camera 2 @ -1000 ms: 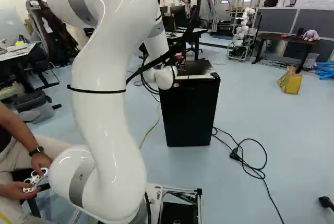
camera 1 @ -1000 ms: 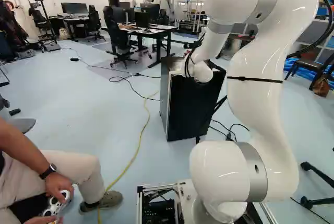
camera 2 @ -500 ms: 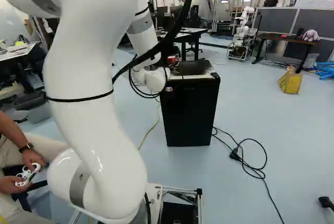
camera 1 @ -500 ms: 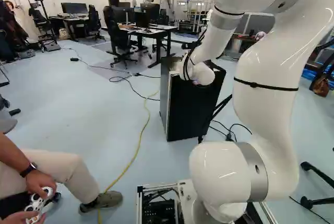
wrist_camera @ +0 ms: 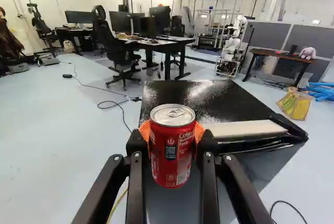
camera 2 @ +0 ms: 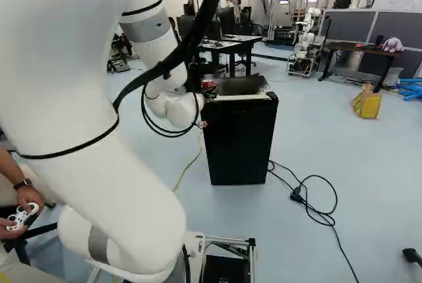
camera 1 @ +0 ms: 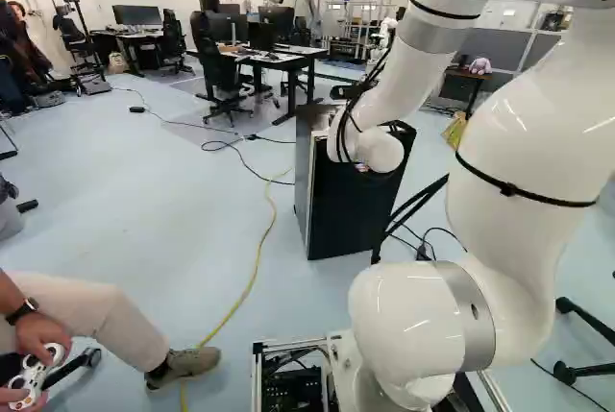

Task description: Grab a drink from the fridge

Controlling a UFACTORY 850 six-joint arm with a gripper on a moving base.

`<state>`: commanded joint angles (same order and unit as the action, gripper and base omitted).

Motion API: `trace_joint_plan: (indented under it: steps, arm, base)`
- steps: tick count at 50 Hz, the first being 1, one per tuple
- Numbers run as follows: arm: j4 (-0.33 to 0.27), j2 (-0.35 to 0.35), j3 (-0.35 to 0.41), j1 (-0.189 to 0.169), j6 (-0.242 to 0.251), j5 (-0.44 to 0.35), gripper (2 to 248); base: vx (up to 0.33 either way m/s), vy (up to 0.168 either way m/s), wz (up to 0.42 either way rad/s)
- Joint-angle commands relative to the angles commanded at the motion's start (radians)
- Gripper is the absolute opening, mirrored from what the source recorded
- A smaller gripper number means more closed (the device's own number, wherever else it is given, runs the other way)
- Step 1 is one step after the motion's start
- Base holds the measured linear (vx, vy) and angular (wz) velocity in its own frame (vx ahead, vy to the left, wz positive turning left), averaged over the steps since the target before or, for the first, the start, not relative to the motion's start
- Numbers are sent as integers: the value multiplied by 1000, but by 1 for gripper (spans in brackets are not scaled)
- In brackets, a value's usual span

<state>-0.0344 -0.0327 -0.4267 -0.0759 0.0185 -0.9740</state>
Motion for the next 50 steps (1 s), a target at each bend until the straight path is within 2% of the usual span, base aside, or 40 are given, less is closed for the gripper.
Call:
trace_joint_plan:
  steps: [27, 50]
  arm:
    - [20, 181, 197, 44, -11, 59, 98]
    - [30, 272, 296, 66, -16, 88, 98]
  base:
    - [0, 0, 0]
    - [0, 0, 0]
